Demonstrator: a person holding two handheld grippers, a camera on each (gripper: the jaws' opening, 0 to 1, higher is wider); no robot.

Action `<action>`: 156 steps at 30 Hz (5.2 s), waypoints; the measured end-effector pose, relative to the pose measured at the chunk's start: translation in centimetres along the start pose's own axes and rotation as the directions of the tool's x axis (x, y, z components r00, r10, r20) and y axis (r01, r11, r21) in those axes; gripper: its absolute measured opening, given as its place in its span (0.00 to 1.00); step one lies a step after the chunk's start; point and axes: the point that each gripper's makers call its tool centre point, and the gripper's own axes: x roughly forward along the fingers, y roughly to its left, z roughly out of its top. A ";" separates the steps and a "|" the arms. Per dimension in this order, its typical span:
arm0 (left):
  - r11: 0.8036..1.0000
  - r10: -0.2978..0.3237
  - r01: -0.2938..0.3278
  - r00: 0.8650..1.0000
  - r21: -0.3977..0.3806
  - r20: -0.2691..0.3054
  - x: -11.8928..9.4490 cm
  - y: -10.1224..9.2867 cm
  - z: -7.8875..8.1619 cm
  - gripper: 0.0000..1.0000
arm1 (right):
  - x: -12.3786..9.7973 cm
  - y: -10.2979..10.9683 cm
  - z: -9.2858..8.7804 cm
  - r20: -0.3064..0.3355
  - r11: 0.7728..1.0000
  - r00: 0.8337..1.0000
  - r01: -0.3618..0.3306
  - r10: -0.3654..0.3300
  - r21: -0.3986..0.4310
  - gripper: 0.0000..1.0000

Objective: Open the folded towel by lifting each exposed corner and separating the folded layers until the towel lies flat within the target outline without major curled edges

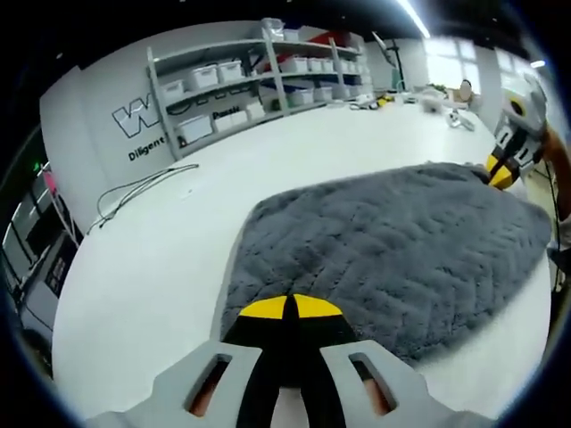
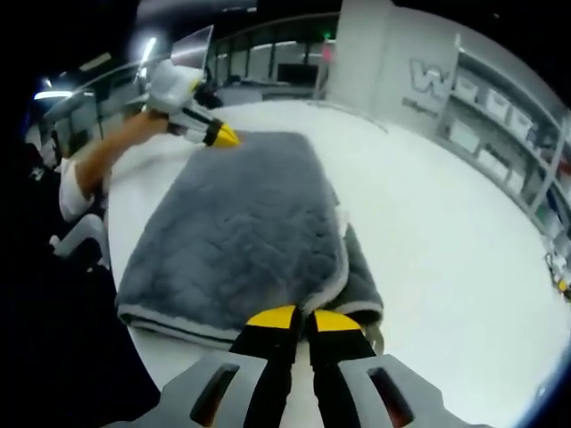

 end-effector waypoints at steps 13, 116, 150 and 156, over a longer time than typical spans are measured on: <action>0.999 -0.034 0.034 0.999 -0.009 0.020 1.2 0.3 0.7 0.01 | -0.2 0.5 0.1 0.044 0.999 0.999 -0.008 0.007 0.032 0.02; 0.999 -0.031 0.027 0.995 0.040 0.099 9.1 0.8 5.6 0.01 | -0.9 4.9 1.6 0.095 0.982 0.981 -0.162 0.171 -0.097 0.13; 0.967 -0.113 0.163 0.963 -0.196 0.243 -0.1 -2.2 6.6 0.36 | -2.8 0.6 1.8 0.182 0.986 0.979 -0.061 0.089 -0.153 0.17; 0.953 -0.146 0.203 0.958 -0.225 0.247 -1.3 -3.5 5.6 0.48 | -2.3 0.5 1.3 0.171 0.985 0.981 -0.065 0.093 -0.161 0.19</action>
